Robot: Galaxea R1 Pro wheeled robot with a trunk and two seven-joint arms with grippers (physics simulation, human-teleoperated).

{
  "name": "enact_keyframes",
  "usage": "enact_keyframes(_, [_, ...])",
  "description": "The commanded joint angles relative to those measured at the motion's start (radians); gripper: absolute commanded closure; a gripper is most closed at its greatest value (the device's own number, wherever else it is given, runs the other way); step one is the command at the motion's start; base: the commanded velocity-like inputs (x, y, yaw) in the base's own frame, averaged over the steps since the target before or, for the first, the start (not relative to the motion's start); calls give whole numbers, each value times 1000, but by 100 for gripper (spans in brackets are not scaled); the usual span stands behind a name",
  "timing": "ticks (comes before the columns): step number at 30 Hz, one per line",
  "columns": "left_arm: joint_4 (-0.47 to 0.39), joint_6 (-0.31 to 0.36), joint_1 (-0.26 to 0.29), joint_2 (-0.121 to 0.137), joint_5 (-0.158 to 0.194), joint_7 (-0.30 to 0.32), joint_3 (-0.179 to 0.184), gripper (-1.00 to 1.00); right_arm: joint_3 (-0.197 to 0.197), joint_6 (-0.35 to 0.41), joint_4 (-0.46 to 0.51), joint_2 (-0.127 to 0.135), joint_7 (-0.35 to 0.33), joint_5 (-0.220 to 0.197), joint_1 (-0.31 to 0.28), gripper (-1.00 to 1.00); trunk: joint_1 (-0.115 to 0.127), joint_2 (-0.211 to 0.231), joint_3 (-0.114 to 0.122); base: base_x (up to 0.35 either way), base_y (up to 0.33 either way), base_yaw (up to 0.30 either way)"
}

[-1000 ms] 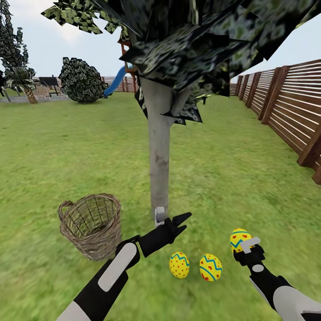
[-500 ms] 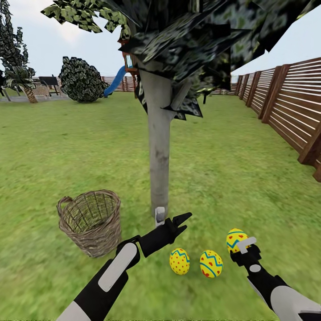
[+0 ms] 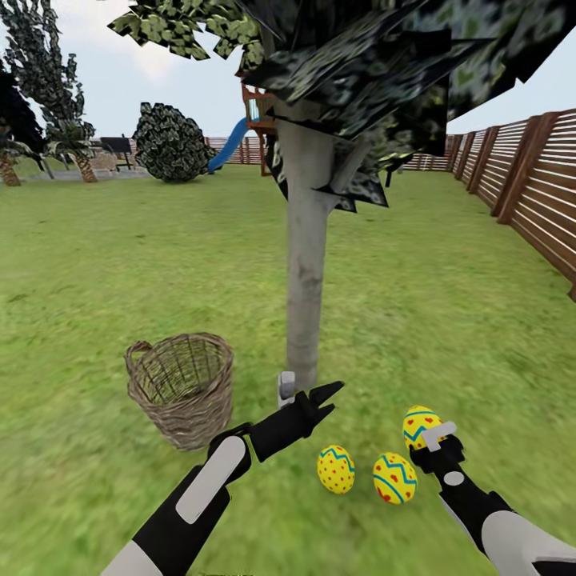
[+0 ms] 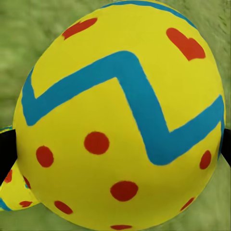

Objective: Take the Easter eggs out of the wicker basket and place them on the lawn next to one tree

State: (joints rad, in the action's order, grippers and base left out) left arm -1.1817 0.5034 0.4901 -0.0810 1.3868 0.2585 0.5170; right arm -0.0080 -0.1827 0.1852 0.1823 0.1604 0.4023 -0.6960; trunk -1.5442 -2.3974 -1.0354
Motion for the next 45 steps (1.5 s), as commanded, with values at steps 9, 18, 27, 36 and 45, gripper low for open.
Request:
enact_keyframes(9, [1, 6, 1, -2, 6, -1, 0, -100, 0, -3, -1, 0, 4, 7, 0, 100, 0, 0, -1, 0, -308, 291])
enact_keyframes(18, [1, 6, 1, -2, 6, -1, 0, -100, -5, -29, -8, 3, 5, 1, 0, 100, 0, 0, 1, 0, -335, 108])
enact_keyframes(27, [11, 3, -1, -1, 7, 0, 0, -100, -15, -15, -63, 1, 16, -12, 0, 100, 8, 14, 7, 0, -135, 0])
enact_keyframes(36, [7, 6, -2, -2, 8, -2, 0, -100, -12, -18, -64, -2, 15, -10, 0, 100, 42, 77, 35, 0, 0, 0])
enact_keyframes(45, [2, 3, -7, 0, 14, 1, 0, -100, -12, -18, -64, -3, 15, -10, 0, 100, 23, 42, 20, 0, 0, 0])
